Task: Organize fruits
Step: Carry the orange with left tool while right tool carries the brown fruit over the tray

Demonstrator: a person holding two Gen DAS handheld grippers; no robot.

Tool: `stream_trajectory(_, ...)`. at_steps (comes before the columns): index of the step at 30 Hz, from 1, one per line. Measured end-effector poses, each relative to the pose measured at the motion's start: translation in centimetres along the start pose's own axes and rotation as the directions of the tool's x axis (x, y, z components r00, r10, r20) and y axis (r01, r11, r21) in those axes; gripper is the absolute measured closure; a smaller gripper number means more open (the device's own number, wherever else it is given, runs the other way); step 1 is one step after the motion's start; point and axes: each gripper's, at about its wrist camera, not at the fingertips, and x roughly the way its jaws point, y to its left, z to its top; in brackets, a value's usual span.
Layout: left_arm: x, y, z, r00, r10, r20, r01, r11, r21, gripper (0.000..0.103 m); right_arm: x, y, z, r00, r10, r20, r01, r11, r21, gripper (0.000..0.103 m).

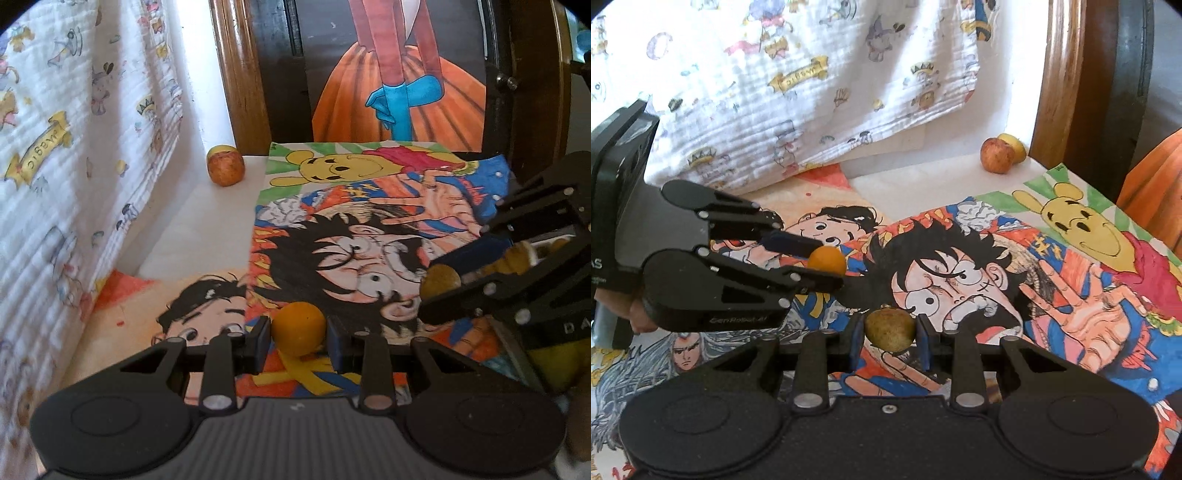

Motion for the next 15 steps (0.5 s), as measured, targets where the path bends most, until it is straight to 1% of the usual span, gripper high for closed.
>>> stream_trajectory(6, -2.5, -1.3, 0.3, 1.0, -0.005, 0.02, 0.006, 1.0, -0.026, 0.068, -3.0, 0.0, -0.4, 0.999, -0.018, 0.036, 0.018, 1.0, 0.018, 0.071)
stream_trajectory(10, -4.7, -2.8, 0.9, 0.998, -0.008, 0.055, 0.009, 1.0, -0.019, 0.068, -5.6, 0.0, -1.0, 0.997, -0.035, 0.063, 0.033, 0.999, 0.03, 0.071)
stream_trajectory(15, -6.9, -5.2, 1.4, 0.996, -0.027, 0.09, 0.027, 1.0, 0.003, 0.068, -9.1, 0.0, -2.1, 0.993, -0.065, 0.095, 0.062, 0.997, 0.038, 0.071)
